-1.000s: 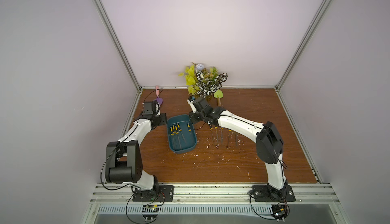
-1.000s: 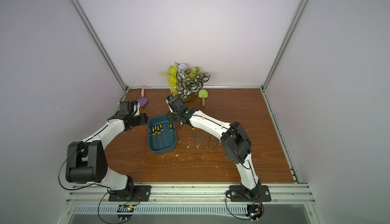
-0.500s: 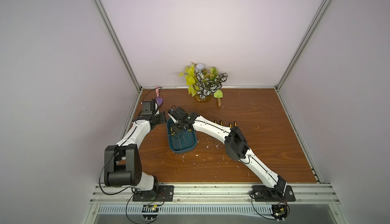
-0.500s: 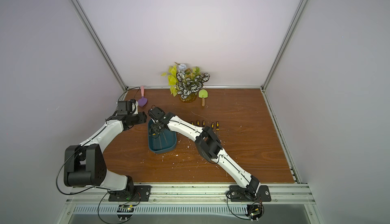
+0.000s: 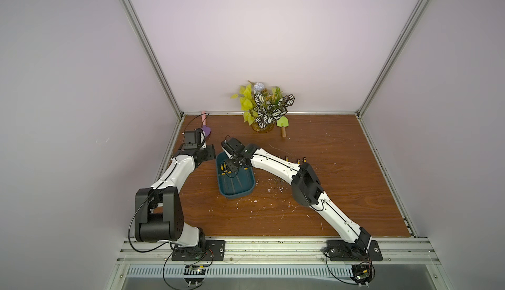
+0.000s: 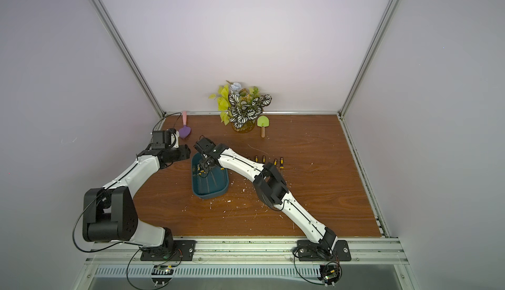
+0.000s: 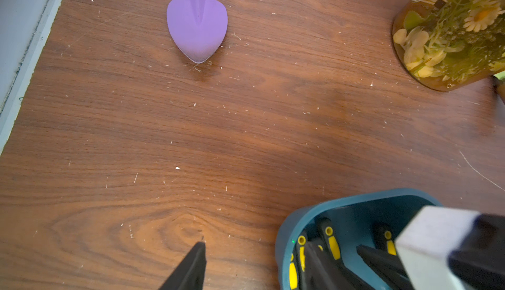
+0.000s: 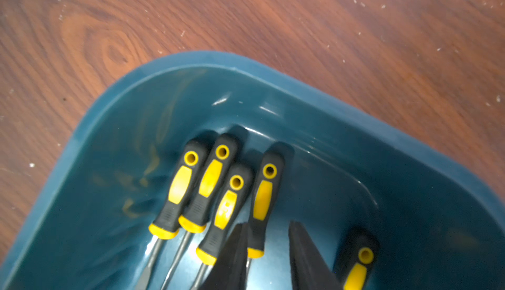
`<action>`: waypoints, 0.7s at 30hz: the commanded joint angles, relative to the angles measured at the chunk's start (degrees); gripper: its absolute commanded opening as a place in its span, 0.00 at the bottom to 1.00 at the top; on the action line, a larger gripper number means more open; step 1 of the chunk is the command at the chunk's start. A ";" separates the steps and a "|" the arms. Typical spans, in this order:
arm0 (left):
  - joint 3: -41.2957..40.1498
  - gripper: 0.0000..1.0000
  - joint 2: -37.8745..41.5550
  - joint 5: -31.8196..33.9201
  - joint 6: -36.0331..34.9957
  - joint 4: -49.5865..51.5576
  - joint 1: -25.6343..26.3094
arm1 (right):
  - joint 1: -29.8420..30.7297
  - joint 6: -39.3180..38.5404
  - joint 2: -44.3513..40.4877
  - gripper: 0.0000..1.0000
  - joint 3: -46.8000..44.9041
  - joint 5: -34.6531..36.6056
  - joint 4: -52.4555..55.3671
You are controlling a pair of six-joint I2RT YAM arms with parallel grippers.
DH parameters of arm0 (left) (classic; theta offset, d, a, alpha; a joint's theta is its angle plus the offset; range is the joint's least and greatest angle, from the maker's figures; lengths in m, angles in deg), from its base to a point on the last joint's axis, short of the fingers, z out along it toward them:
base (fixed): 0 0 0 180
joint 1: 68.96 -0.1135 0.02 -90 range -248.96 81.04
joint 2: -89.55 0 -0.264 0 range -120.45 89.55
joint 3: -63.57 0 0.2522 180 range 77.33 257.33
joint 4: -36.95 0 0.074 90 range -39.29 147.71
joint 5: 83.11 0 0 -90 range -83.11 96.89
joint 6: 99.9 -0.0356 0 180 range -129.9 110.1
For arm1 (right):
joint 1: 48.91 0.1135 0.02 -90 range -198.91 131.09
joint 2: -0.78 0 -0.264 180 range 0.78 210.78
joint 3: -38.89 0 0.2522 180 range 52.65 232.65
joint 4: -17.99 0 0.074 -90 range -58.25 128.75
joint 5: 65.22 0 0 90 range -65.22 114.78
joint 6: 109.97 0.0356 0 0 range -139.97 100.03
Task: Take the file tool out of the storage box
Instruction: Pick up the file tool from the storage box.
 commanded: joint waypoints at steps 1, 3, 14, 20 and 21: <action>0.33 0.60 0.62 -0.54 0.23 0.11 -0.84 | -0.02 -0.01 -1.07 0.32 -0.22 -0.03 -0.16; 0.27 0.60 0.62 -0.48 0.23 0.11 -0.89 | -0.06 -0.06 -0.72 0.32 -0.25 -0.23 -0.48; 0.18 0.60 0.74 -0.21 0.13 0.20 -0.84 | -0.06 -0.10 1.27 0.32 0.41 0.28 -0.12; 0.15 0.60 0.62 -0.11 0.12 0.29 -0.87 | -0.02 -0.41 3.91 0.32 3.88 -1.07 2.35; 0.19 0.60 0.62 -0.04 0.12 0.24 -0.89 | -0.01 -0.45 4.10 0.32 4.07 -1.26 2.55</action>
